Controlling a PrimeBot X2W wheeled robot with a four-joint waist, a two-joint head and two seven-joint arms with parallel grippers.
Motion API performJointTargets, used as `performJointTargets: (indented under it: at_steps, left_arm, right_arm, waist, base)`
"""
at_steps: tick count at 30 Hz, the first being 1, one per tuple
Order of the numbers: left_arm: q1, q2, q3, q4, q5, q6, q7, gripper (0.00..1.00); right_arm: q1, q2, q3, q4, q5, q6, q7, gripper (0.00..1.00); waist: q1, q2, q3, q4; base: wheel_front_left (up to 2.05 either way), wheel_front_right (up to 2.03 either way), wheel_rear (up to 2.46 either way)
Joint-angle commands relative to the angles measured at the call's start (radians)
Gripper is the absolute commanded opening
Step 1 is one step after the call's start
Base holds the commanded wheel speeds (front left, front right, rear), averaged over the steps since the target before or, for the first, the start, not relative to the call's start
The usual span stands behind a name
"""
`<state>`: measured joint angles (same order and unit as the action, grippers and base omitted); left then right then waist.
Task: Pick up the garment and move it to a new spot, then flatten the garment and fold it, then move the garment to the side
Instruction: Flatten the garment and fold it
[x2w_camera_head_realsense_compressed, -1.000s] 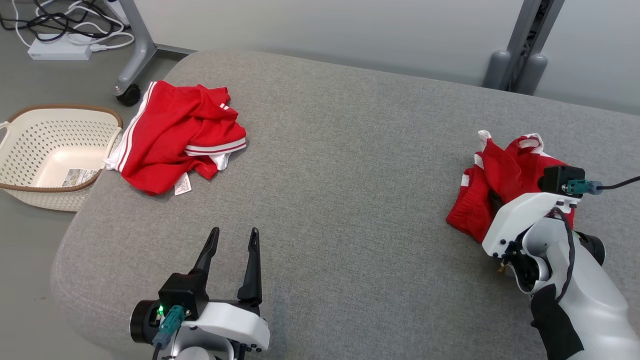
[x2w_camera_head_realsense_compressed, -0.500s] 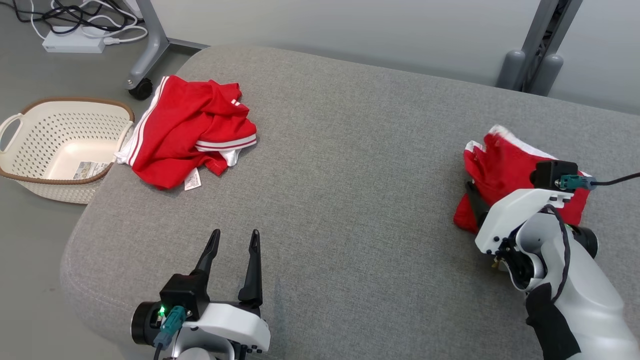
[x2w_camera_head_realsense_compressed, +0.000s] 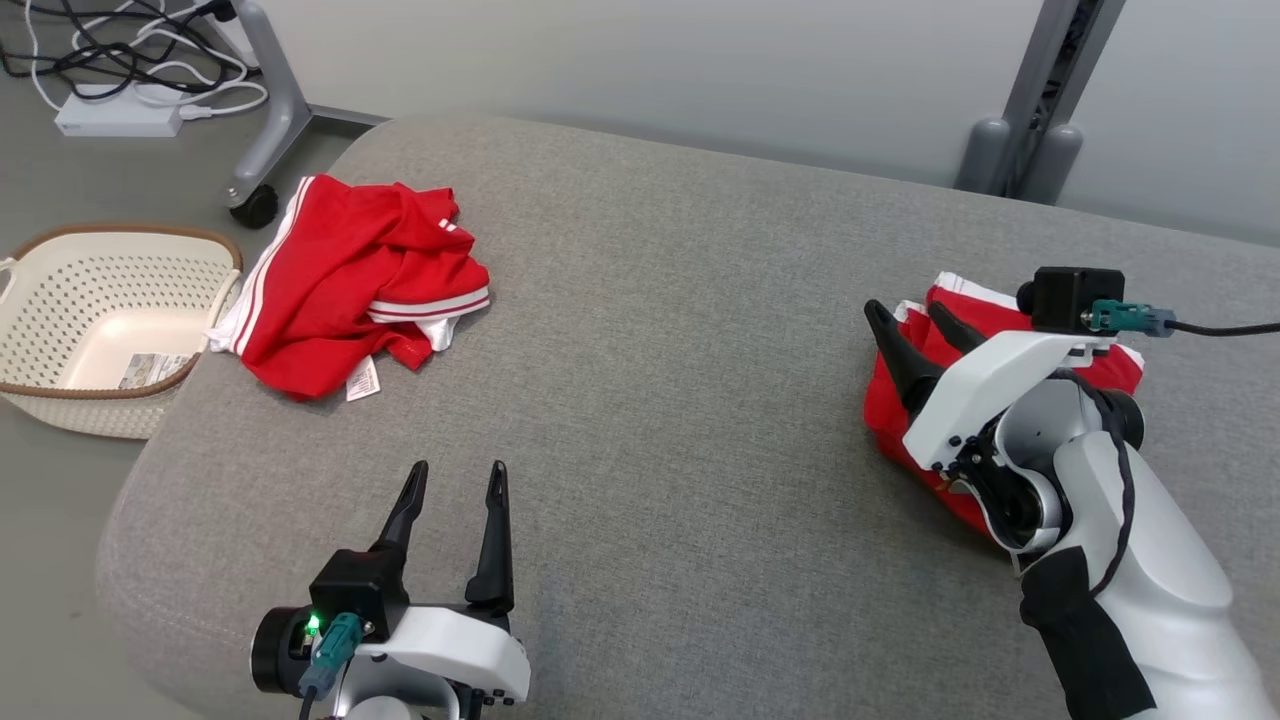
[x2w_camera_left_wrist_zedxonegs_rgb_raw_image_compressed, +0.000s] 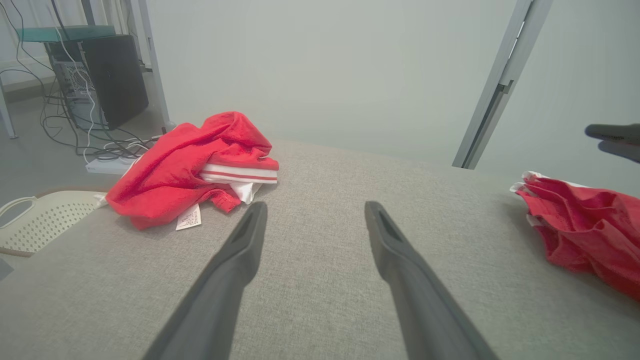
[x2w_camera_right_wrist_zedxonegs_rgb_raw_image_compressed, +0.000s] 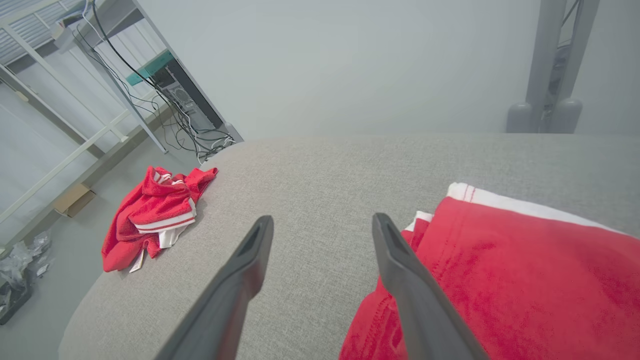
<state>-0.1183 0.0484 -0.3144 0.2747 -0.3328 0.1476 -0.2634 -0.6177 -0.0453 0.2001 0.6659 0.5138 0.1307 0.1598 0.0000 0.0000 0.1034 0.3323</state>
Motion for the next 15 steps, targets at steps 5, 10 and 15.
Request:
performJointTargets:
  at_steps: [5,10,15]
  left_arm:
    - [0.000,0.004,0.023,-0.020,0.020,-0.007,-0.002,1.00]
    - [-0.015,0.004,0.047,-0.065,0.002,-0.009,-0.002,1.00]
    - [-0.034,0.004,0.072,-0.110,0.001,-0.007,-0.002,1.00]
  right_arm:
    - [0.035,-0.008,-0.043,-0.128,-0.060,0.000,-0.022,1.00]
    - [0.110,-0.038,-0.120,-0.325,-0.143,0.000,-0.090,1.00]
    - [0.232,-0.078,-0.173,-0.512,-0.225,0.000,-0.159,1.00]
  waist:
    - [0.0000,0.0000,-0.021,-0.047]
    - [0.0000,0.0000,-0.034,-0.090]
    - [0.0000,0.0000,-0.037,-0.146]
  base:
    - [0.00,0.00,0.00]
    - [0.00,0.00,0.00]
    - [0.00,0.00,0.00]
